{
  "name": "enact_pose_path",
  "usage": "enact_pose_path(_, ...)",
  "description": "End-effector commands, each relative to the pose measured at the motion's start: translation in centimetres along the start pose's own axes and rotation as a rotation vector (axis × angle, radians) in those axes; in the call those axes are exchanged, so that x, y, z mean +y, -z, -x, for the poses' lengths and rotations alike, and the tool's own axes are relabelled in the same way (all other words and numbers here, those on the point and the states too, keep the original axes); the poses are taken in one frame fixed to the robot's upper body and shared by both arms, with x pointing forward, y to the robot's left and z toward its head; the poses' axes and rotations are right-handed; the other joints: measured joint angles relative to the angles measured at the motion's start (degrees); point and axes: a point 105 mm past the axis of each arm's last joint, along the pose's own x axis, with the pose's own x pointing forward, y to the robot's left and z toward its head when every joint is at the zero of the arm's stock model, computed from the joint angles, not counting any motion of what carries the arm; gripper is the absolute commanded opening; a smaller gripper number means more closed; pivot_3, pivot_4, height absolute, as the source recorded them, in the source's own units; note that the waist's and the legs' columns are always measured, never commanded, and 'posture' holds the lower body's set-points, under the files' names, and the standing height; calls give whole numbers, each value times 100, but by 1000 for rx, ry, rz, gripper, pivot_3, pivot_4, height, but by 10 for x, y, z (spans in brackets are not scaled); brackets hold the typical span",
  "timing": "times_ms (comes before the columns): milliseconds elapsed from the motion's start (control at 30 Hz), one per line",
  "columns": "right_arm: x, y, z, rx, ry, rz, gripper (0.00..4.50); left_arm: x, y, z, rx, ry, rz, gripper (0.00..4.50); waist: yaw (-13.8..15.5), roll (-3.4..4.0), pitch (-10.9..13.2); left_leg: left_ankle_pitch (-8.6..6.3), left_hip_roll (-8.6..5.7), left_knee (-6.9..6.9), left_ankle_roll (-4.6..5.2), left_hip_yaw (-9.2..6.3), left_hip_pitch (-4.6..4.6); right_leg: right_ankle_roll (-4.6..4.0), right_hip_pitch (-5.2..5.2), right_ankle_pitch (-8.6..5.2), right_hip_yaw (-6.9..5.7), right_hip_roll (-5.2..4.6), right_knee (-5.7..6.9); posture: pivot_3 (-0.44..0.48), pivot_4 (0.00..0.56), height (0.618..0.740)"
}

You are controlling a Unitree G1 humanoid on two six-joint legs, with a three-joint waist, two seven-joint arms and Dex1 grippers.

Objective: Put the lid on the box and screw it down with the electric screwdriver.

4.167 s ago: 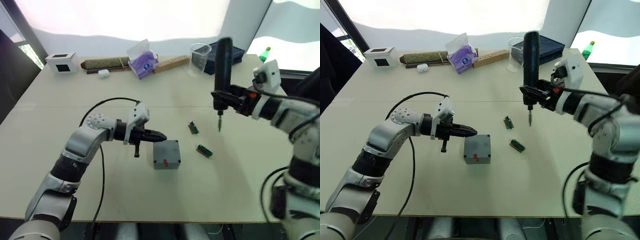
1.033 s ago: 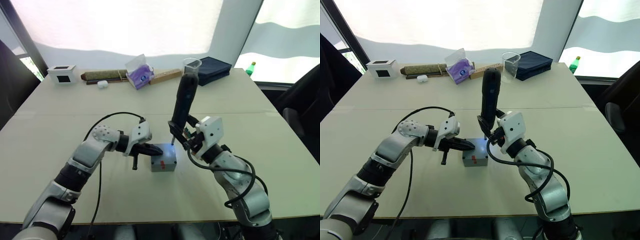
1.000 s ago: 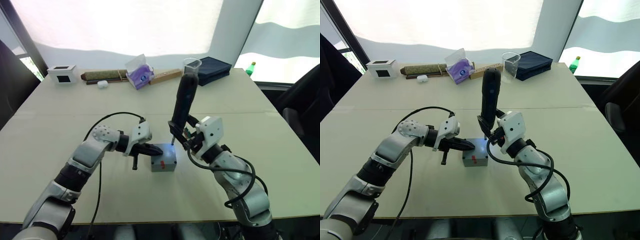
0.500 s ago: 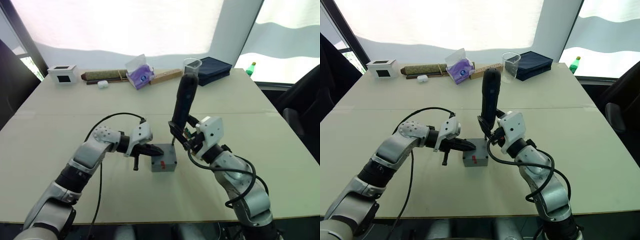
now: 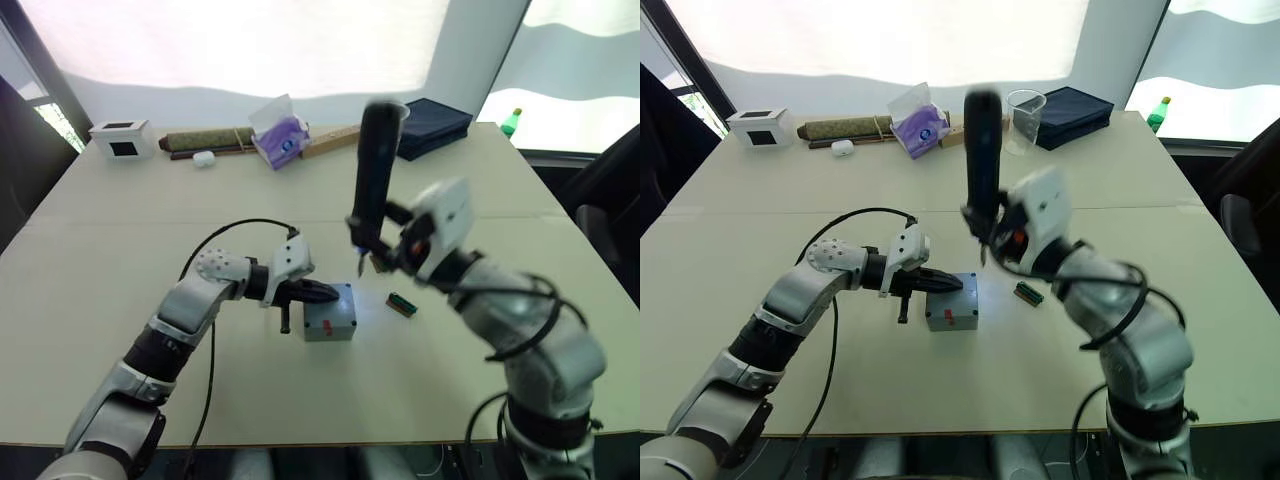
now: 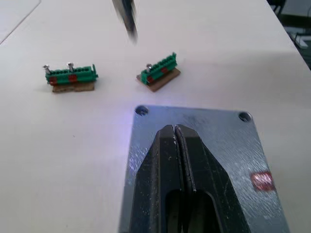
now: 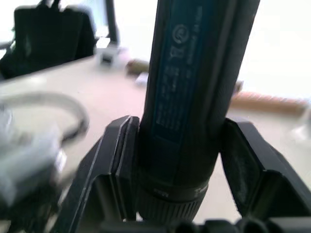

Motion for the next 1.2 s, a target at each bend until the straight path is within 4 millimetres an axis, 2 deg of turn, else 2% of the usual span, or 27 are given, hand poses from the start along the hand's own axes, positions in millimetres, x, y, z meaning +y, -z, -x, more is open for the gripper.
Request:
enact_pose_path(33,-27,-43,7,-92,79,-82,2132,10,-2,4,-103,-75,112,0,-10,13,8,3,0,-10,-5,0,0,0,-4,0,0,0,-1,0,150,740)
enact_pose_path(100,-44,-61,13,-127,130,-136,2132,14,-12,7,-190,-103,140,0,-20,50,35,23,0,-22,-39,9,-26,-1,-42,0,8,-1,2,0,150,740)
enact_pose_path(133,-53,-55,19,-70,152,-153,2132,12,-13,9,-178,-89,127,0,-18,49,36,29,-1,-19,-48,9,-61,0,-78,1,8,-1,11,0,150,740)
enact_pose_path(167,-62,-40,28,31,177,-150,2132,5,-16,12,-168,-25,148,0,-3,48,36,32,0,-16,-54,6,-96,0,-121,1,6,-1,22,0,150,740)
enact_pose_path(300,-77,-12,51,219,210,-133,2132,-7,-29,20,-192,88,172,0,13,46,35,36,2,-22,-59,8,-101,-10,-123,-5,-5,-3,2,0,150,740)
enact_pose_path(333,-93,26,76,415,257,-199,2132,-4,-39,22,-175,90,92,0,7,56,41,36,1,-23,-59,13,-103,-9,-124,-5,-1,-4,-4,0,150,740)
enact_pose_path(367,-102,51,99,557,292,-253,2132,-3,-46,24,-160,90,33,0,51,63,46,36,0,-23,-59,19,-105,-8,-125,-6,0,-7,-12,0,150,740)
enact_pose_path(433,-102,75,127,711,274,-359,2132,-8,-55,27,-136,149,-37,0,152,28,67,37,-3,-22,-57,24,-124,-3,-112,-9,-6,-9,-29,0,150,740)
enact_pose_path(567,-104,92,138,796,274,-493,2132,-14,-61,28,-128,201,-90,0,59,75,91,34,-3,-19,-52,41,-124,4,-117,-9,40,-4,-31,0,150,740)
enact_pose_path(700,-107,107,144,875,295,-579,2132,-19,-67,30,-144,239,-95,0,-46,40,112,32,-8,-17,-48,26,-93,29,-98,15,71,18,-22,0,150,740)
enact_pose_path(900,-108,115,148,946,297,-623,2132,-33,-65,38,-110,314,-69,0,-19,41,112,32,-8,-1,-49,33,-95,45,-97,27,87,19,-23,0,150,740)
enact_pose_path(967,-114,123,150,981,337,-631,2132,-37,-63,41,-91,325,-70,0,-16,39,113,38,-8,1,-60,32,-97,45,-97,27,87,19,-23,0,150,740)
enact_pose_path(1033,-118,128,151,1006,363,-625,3051,-36,-61,42,-83,316,-65,0,-14,39,113,39,-8,2,-61,32,-97,45,-98,27,88,19,-23,0,150,740)
enact_pose_path(1067,-119,128,151,1016,369,-608,3126,-34,-61,42,-83,303,-62,0,-10,39,113,39,-8,2,-61,32,-97,45,-98,27,88,19,-23,0,150,740)
enact_pose_path(1167,-121,128,151,1027,376,-583,4313,-30,-61,43,-82,281,-57,0,-6,39,113,39,-8,4,-61,31,-97,45,-98,27,88,19,-22,0,150,740)
enact_pose_path(1200,-122,127,151,1034,383,-566,4475,-29,-61,43,-82,271,-52,0,-8,39,113,39,-8,5,-61,32,-97,45,-98,27,88,19,-22,0,150,740)
